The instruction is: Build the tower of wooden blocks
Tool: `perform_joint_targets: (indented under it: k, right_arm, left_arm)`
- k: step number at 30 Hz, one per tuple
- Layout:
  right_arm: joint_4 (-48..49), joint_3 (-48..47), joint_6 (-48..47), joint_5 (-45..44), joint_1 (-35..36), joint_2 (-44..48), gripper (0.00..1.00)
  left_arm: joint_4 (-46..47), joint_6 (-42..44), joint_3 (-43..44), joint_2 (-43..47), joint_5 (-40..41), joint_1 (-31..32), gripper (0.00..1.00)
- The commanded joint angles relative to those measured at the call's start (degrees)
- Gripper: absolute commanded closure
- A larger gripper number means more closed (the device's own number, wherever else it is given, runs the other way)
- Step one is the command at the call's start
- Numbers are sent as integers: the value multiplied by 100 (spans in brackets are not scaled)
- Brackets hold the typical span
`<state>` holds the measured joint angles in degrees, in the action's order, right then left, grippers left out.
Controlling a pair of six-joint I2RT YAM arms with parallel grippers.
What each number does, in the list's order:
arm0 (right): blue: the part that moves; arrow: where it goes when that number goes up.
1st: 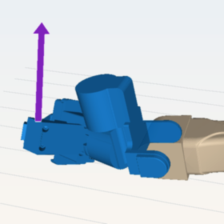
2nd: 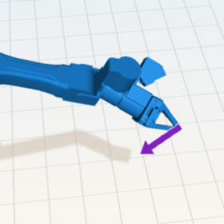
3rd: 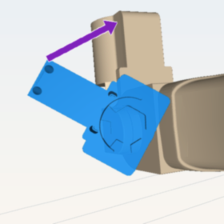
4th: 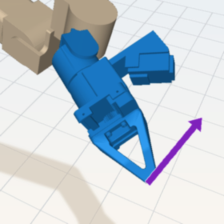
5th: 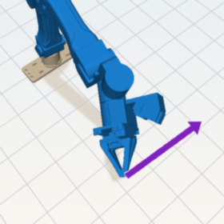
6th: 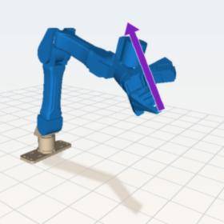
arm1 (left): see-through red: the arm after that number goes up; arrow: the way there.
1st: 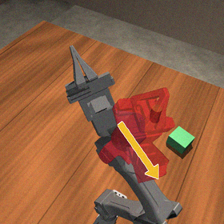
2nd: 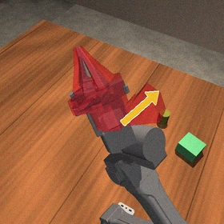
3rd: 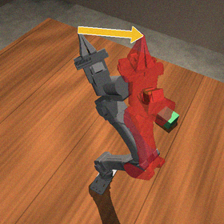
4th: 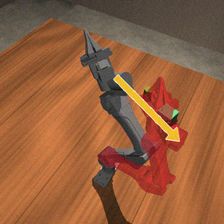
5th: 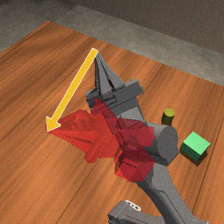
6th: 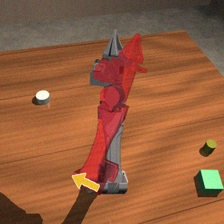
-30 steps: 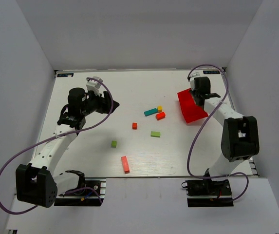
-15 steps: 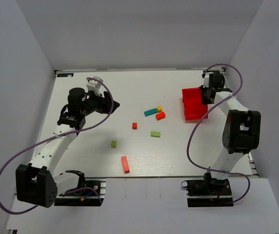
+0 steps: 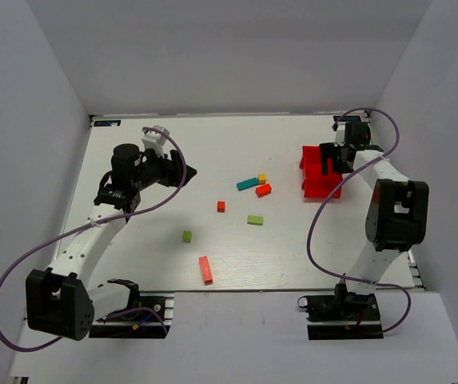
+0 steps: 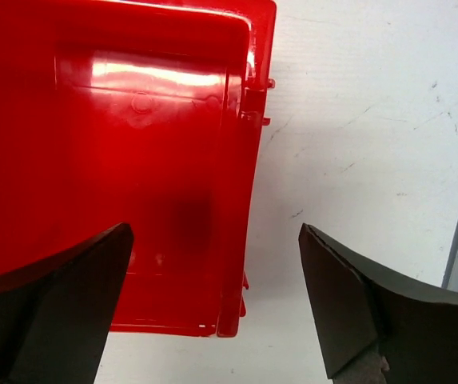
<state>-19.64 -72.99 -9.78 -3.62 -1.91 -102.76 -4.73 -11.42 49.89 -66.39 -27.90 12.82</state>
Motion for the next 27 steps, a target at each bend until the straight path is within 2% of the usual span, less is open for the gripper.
perform_joint_targets:
  k: [1, 3, 7, 8, 9, 11, 12, 13, 14, 15, 16, 17, 18, 19, 20, 24, 25, 26, 27]
  right_arm:
    - [-39, -128, -50, 107, -29, 212, 10]
    - [-31, -84, -94, 186, -20, 448, 10]
    - [92, 135, -208, 318, -2, 1441, 10]
    - [187, 206, -243, 483, -2, 1634, 10]
    - [206, 389, -348, 720, -20, 2211, 10]
    - [399, 670, -472, 1071, -28, 2601, 10]
    - [539, 794, -594, 1387, -20, 3212, 10]
    - [671, 1100, -630, 1564, -28, 3366, 10]
    - [663, 1190, -674, 2088, -20, 3638, 11]
    - [559, 1234, -709, 2685, -2, 3719, 19]
    - [497, 1374, -709, 3239, 33, 3876, 53]
    - [426, 1393, -701, 3532, 33, 3886, 73]
    - [269, 1375, -692, 3769, 68, 3904, 91]
    - [33, 1253, -761, 4224, 129, 3878, 100]
    - [-92, 1200, -823, 4394, 182, 3860, 100]
    - [-409, 1322, -1061, 4712, 621, 3904, 100]
    - [-400, 1331, -1035, 4564, 683, 3895, 98]
    - [-409, 1366, -1026, 4432, 892, 3878, 89]
    - [-400, 1375, -982, 4318, 964, 3834, 84]
  left_arm:
    - [-80, 35, 205, -49, -110, -16, 22]
    - [-229, 35, 319, -233, -58, -16, 25]
    - [-624, 96, 539, -646, -5, -16, 42]
    - [-730, 183, 661, -751, -5, -16, 52]
    - [-905, 184, 723, -857, -5, -16, 58]
    - [-1073, 316, 873, -1173, -5, 36, 69]
    - [-1143, 403, 873, -1279, -5, 89, 72]
    - [-1309, 456, 969, -1384, 56, 89, 75]
    - [-1407, 509, 1083, -1577, 118, 237, 81]
    - [-1503, 588, 1145, -1683, 283, 299, 83]
    - [-1722, 588, 1294, -1771, 398, 378, 86]
    - [-1837, 667, 1365, -1859, 521, 466, 88]
    - [-1934, 737, 1427, -1921, 749, 650, 88]
    - [-2022, 738, 1514, -1982, 899, 747, 88]
    - [-2153, 799, 1515, -1983, 1048, 853, 87]
    - [-2514, 799, 1577, -1817, 1812, 1389, 60]
    - [-2585, 799, 1429, -1729, 1954, 1573, 56]
    - [-2638, 695, 1314, -1458, 2112, 1662, 53]
    - [-2638, 468, 1174, -1282, 2418, 1732, 49]
